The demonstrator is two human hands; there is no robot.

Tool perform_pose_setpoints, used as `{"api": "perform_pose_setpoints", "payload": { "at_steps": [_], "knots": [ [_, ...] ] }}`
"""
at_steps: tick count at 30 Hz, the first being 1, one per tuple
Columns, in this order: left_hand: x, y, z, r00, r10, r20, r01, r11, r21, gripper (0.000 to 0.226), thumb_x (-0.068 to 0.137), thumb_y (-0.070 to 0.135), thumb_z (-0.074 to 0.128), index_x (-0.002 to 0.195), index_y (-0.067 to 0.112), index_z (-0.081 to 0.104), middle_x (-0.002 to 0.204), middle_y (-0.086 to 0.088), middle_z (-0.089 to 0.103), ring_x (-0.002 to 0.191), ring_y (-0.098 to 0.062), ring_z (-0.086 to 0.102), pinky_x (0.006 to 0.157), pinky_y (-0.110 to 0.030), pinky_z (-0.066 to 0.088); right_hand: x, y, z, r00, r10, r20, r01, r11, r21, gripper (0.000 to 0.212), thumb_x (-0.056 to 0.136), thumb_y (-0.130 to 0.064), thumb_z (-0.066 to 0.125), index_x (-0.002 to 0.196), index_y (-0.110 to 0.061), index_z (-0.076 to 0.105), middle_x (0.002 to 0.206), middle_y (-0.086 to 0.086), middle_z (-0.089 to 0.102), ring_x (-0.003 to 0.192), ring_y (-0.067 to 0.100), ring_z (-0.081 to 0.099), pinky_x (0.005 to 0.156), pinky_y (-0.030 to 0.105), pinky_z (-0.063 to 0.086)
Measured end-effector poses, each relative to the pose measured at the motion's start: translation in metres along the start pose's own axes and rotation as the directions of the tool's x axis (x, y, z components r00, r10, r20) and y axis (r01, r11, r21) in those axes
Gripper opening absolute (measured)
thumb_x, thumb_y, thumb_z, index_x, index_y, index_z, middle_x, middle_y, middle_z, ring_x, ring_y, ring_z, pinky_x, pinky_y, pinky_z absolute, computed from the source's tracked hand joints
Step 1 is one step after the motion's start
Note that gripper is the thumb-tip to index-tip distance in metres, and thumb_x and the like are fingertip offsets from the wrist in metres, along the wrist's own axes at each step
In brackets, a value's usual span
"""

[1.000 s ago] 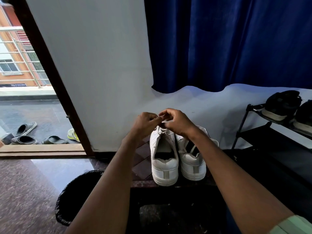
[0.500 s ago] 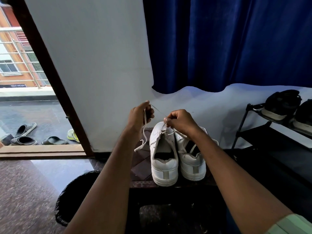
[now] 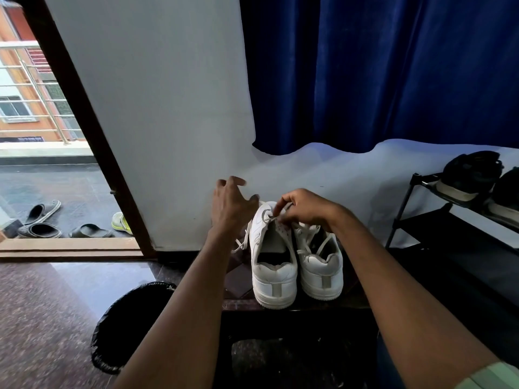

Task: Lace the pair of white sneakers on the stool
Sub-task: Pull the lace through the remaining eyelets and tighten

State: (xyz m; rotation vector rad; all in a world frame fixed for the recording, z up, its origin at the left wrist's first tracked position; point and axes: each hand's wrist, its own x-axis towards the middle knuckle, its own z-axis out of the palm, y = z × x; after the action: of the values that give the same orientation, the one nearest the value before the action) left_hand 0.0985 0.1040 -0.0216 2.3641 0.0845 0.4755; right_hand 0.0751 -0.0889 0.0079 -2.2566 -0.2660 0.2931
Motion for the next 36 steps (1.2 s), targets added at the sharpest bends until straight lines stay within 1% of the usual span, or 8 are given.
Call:
{"api": "perform_pose_setpoints", "payload": {
  "at_steps": [2, 4, 10, 19, 26, 29, 32, 36],
  "knots": [
    [-0.002, 0.008, -0.001, 0.994, 0.103, 0.018, -0.102, 0.992, -0.072, 0.026, 0.085, 0.050, 0.069, 0.087, 0.025, 0.077, 0.087, 0.003, 0.073, 0.077, -0.014, 0.066, 0.074, -0.035, 0.057, 0.001, -0.001, -0.002, 0.999, -0.036, -0.035, 0.045, 0.958, 0.285, 0.017, 0.093, 0.001, 0.067, 0.108, 0.001, 0.076, 0.089, 0.013, 0.079, 0.074, 0.015, 0.071, 0.071, 0.026, 0.057],
    [-0.004, 0.017, 0.000, 0.987, 0.093, 0.133, -0.062, 0.974, -0.217, 0.048, 0.089, 0.061, 0.059, 0.069, 0.021, 0.077, 0.062, 0.002, 0.072, 0.056, -0.017, 0.066, 0.065, -0.039, 0.060, 0.005, -0.001, -0.005, 0.992, -0.021, -0.122, 0.074, 0.891, 0.447, 0.016, 0.095, -0.008, 0.068, 0.107, -0.003, 0.078, 0.095, 0.012, 0.080, 0.081, 0.016, 0.073, 0.081, 0.033, 0.055],
    [-0.008, 0.024, -0.001, 0.982, 0.017, 0.189, 0.011, 0.989, -0.145, 0.071, 0.075, 0.086, 0.051, 0.064, 0.021, 0.077, 0.058, 0.004, 0.072, 0.060, -0.022, 0.072, 0.065, -0.041, 0.061, 0.008, 0.000, 0.000, 0.979, 0.057, -0.197, 0.087, 0.753, 0.653, 0.031, 0.099, -0.036, 0.066, 0.104, -0.009, 0.080, 0.103, 0.008, 0.080, 0.106, 0.028, 0.073, 0.096, 0.044, 0.052],
    [-0.016, 0.034, -0.001, 0.954, -0.066, 0.292, 0.200, 0.864, -0.461, 0.024, 0.089, 0.030, 0.076, 0.081, 0.008, 0.081, 0.077, -0.002, 0.078, 0.052, -0.005, 0.057, 0.045, -0.016, 0.041, 0.009, -0.005, 0.001, 0.998, 0.010, -0.057, 0.031, 0.739, 0.673, 0.046, 0.101, -0.048, 0.058, 0.124, -0.012, 0.074, 0.119, 0.000, 0.077, 0.113, 0.012, 0.066, 0.096, 0.036, 0.047],
    [-0.009, 0.045, -0.022, 0.935, -0.016, 0.353, 0.349, 0.203, -0.915, 0.029, 0.103, 0.028, 0.048, 0.076, 0.021, 0.057, 0.065, 0.002, 0.058, 0.067, -0.013, 0.059, 0.065, -0.027, 0.042, 0.019, 0.015, 0.006, 0.888, 0.159, -0.432, 0.011, 0.931, 0.365, 0.024, 0.092, -0.037, 0.072, 0.085, -0.015, 0.080, 0.091, -0.002, 0.080, 0.097, 0.017, 0.073, 0.083, 0.035, 0.057],
    [-0.010, 0.042, -0.018, 0.949, -0.069, 0.307, 0.310, 0.369, -0.876, 0.030, 0.104, 0.027, 0.054, 0.077, 0.017, 0.060, 0.055, 0.003, 0.042, 0.051, -0.012, 0.041, 0.048, -0.019, 0.037, 0.021, 0.021, 0.009, 0.794, 0.013, -0.608, -0.021, 1.000, -0.006, 0.018, 0.081, -0.037, 0.081, 0.088, -0.020, 0.082, 0.080, -0.003, 0.077, 0.084, 0.019, 0.071, 0.086, 0.041, 0.059],
    [-0.016, 0.044, -0.009, 0.949, -0.016, 0.315, 0.241, 0.678, -0.694, 0.033, 0.104, 0.020, 0.057, 0.073, 0.011, 0.063, 0.047, 0.007, 0.041, 0.045, -0.009, 0.034, 0.040, -0.017, 0.029, 0.019, 0.011, 0.009, 0.856, -0.175, -0.486, 0.182, 0.983, -0.035, 0.043, 0.082, -0.031, 0.086, 0.122, -0.024, 0.075, 0.090, -0.005, 0.073, 0.084, 0.015, 0.066, 0.083, 0.035, 0.058],
    [-0.017, 0.046, -0.010, 0.934, 0.016, 0.357, 0.249, 0.688, -0.681, 0.034, 0.103, 0.023, 0.059, 0.071, 0.010, 0.062, 0.051, 0.004, 0.040, 0.043, -0.008, 0.033, 0.040, -0.016, 0.029, 0.021, 0.008, 0.015, 0.861, -0.244, -0.447, 0.279, 0.960, 0.013, 0.012, 0.094, -0.028, 0.074, 0.097, -0.021, 0.084, 0.086, -0.007, 0.078, 0.082, 0.015, 0.071, 0.082, 0.038, 0.059]
  ]
}}
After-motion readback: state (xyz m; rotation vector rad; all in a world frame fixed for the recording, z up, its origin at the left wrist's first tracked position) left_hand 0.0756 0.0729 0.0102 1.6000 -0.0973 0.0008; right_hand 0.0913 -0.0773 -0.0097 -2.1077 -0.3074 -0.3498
